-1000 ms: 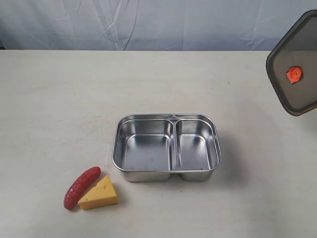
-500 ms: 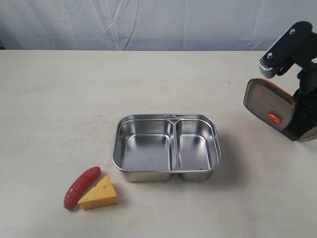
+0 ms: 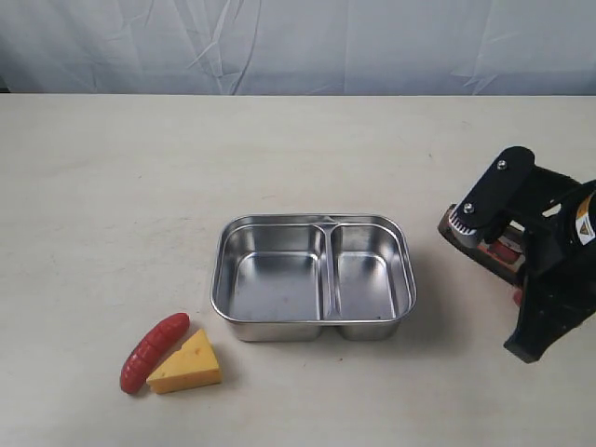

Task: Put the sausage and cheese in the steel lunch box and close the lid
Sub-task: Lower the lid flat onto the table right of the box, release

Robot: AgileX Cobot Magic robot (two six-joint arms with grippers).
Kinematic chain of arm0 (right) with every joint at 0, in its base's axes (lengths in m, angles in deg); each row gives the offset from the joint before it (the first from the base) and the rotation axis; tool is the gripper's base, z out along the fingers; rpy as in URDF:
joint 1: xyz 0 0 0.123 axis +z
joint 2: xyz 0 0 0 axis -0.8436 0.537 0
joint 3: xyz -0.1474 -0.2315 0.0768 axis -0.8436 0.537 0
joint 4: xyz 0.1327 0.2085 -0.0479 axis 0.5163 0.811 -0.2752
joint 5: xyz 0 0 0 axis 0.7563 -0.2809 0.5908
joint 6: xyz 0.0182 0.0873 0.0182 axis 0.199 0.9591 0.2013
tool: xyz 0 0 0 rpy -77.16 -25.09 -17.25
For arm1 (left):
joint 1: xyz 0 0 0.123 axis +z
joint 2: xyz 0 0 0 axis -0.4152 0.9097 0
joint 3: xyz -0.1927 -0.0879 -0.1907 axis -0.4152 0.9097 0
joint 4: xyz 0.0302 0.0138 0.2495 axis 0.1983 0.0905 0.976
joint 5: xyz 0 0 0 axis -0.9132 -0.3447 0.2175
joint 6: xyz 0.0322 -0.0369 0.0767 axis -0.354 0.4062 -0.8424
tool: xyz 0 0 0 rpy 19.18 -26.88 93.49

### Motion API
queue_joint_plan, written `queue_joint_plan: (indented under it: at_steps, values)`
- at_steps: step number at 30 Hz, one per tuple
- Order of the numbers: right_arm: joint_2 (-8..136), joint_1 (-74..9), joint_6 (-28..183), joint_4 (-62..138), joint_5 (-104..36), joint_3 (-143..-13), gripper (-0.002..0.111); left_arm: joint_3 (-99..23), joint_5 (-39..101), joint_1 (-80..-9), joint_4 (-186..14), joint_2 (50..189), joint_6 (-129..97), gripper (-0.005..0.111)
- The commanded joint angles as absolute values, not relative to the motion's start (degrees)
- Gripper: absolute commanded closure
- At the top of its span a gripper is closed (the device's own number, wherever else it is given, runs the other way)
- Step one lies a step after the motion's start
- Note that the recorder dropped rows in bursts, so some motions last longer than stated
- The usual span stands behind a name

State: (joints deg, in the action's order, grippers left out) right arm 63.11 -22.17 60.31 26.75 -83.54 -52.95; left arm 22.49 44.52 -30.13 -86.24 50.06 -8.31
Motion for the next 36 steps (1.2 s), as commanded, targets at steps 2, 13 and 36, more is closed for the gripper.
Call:
queue_joint_plan:
  at_steps: [2, 13, 36]
  values:
    - [63.48, -22.05, 60.76, 31.43, -81.94, -51.52, 0.109, 22.62, 44.45, -30.49, -86.24, 49.79, -8.26, 0.107]
    - [67.87, -22.05, 60.54, 35.51, -80.26, -51.52, 0.109, 22.62, 44.45, -30.49, -86.24, 49.79, -8.26, 0.107]
    - [67.87, -22.05, 63.06, 31.12, -81.12, -51.52, 0.075, 22.62, 44.45, -30.49, -86.24, 49.79, -8.26, 0.107]
